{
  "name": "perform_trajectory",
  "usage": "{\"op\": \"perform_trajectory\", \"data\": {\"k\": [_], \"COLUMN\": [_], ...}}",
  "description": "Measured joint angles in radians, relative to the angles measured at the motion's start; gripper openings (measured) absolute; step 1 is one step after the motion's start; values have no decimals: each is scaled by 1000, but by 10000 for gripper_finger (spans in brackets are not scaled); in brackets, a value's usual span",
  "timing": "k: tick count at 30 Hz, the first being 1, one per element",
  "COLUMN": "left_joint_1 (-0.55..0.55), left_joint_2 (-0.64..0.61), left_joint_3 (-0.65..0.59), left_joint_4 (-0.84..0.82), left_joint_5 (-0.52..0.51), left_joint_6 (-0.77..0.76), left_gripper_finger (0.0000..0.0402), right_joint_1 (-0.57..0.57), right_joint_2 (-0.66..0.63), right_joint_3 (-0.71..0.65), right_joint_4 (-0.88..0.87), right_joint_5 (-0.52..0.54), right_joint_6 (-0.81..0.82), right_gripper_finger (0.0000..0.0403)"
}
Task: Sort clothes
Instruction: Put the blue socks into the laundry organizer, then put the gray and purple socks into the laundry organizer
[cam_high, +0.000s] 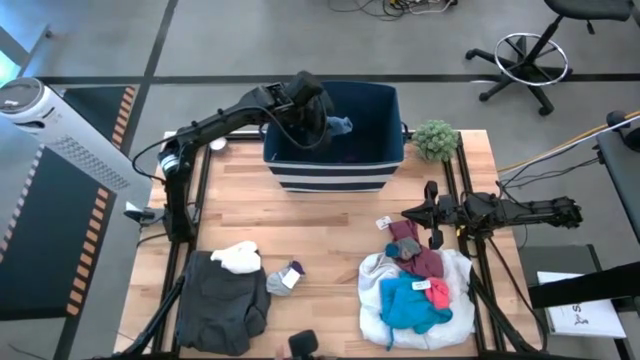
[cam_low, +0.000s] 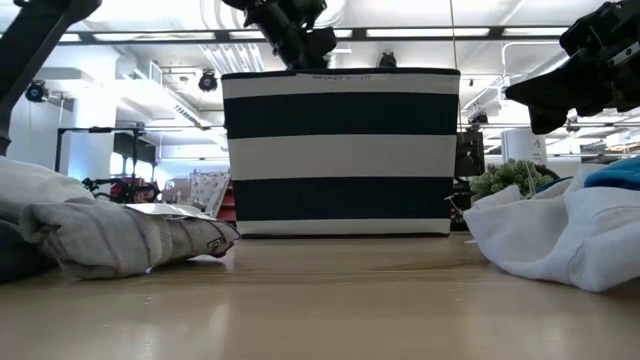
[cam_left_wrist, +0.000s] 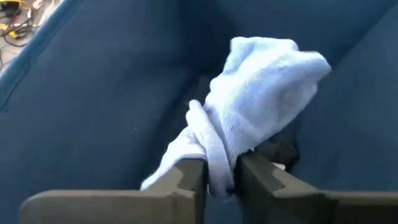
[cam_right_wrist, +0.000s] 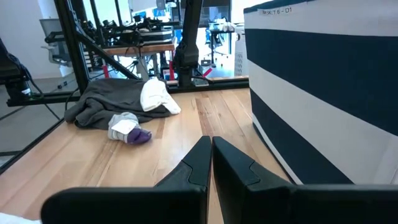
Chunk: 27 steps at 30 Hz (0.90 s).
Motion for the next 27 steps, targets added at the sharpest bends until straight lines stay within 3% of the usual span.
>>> {"op": "perform_trajectory", "data": {"k": [9, 13, 20, 27], "left_joint_1": [-8, -35, -161, -317], "left_joint_2": [-18, -33, -65, -114], "left_joint_3": [39, 83, 149, 107], "left_joint_4": [-74, -183, -358, -421], "left_joint_5": [-14, -22, -101, -102], "left_joint_6": [1, 32, 45, -42], "left_gripper_finger": [202, 223, 136, 48], "right_joint_1": [0, 0, 0, 0], "right_joint_2": [0, 0, 0, 0], "right_joint_3": [0, 0, 0, 0], "right_joint_4": [0, 0, 0, 0], "right_joint_5": [0, 0, 0, 0], "right_joint_6": [0, 0, 0, 0], "right_gripper_finger": [0, 0, 0, 0]}}
